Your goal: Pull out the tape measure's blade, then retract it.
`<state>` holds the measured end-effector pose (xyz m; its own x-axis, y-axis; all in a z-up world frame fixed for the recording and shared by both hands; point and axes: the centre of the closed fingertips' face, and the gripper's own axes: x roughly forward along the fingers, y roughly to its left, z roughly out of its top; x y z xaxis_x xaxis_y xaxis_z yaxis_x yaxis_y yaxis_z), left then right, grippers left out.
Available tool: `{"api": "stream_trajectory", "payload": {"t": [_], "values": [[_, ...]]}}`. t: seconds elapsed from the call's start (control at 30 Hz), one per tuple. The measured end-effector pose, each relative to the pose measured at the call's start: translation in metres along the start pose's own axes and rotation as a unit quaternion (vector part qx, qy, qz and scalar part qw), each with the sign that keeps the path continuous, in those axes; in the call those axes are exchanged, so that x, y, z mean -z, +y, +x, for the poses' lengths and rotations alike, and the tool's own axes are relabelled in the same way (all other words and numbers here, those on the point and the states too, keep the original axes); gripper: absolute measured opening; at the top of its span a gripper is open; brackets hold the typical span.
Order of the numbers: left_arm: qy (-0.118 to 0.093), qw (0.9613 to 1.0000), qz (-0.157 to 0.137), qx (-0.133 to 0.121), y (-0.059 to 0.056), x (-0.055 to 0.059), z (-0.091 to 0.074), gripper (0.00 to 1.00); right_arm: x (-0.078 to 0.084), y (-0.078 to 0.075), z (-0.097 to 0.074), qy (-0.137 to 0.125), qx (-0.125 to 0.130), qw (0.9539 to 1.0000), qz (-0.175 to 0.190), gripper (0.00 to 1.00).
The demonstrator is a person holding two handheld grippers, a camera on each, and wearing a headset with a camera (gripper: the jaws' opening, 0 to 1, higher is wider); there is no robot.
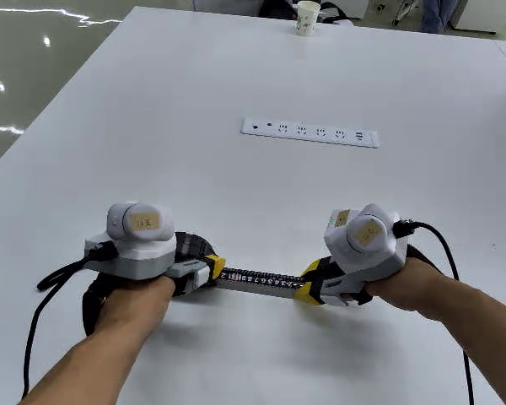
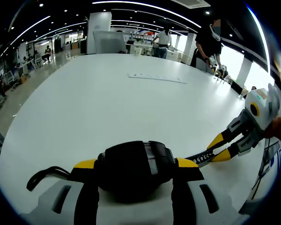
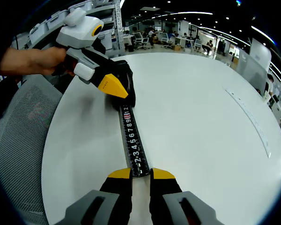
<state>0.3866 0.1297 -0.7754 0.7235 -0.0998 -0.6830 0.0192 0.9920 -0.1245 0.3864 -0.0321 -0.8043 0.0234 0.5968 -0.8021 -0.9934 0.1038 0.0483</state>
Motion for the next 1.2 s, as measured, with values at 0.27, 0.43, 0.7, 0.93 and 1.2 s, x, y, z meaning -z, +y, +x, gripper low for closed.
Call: {"api": "stream_trajectory", "payload": {"t": [0.27, 0.43, 0.7, 0.93, 1.2], "values": [[0.0, 1.0, 0.0, 0.001, 0.0, 0.0, 0.0, 0.58, -0.005, 0.001, 0.004, -0.002, -0.001, 1.0, 0.0, 0.1], [0.001, 1.0, -0.001, 0.001, 0.0, 0.0, 0.0, 0.58, -0.009, 0.001, 0.006, -0.004, -0.001, 1.0, -0.001, 0.1], [0.002, 1.0, -0.001, 0.001, 0.0, -0.001, 0.001, 0.58, -0.015, 0.003, 0.011, -0.007, -0.005, 1.0, 0.0, 0.1], [0.002, 1.0, -0.002, 0.001, 0.0, -0.001, 0.001, 0.58, -0.02, 0.003, 0.015, -0.01, -0.006, 0.9999, -0.003, 0.1], [0.002, 1.0, -0.002, 0.002, 0.0, -0.001, 0.001, 0.58, -0.028, 0.005, 0.021, -0.014, -0.008, 0.9999, -0.004, 0.1]]}}
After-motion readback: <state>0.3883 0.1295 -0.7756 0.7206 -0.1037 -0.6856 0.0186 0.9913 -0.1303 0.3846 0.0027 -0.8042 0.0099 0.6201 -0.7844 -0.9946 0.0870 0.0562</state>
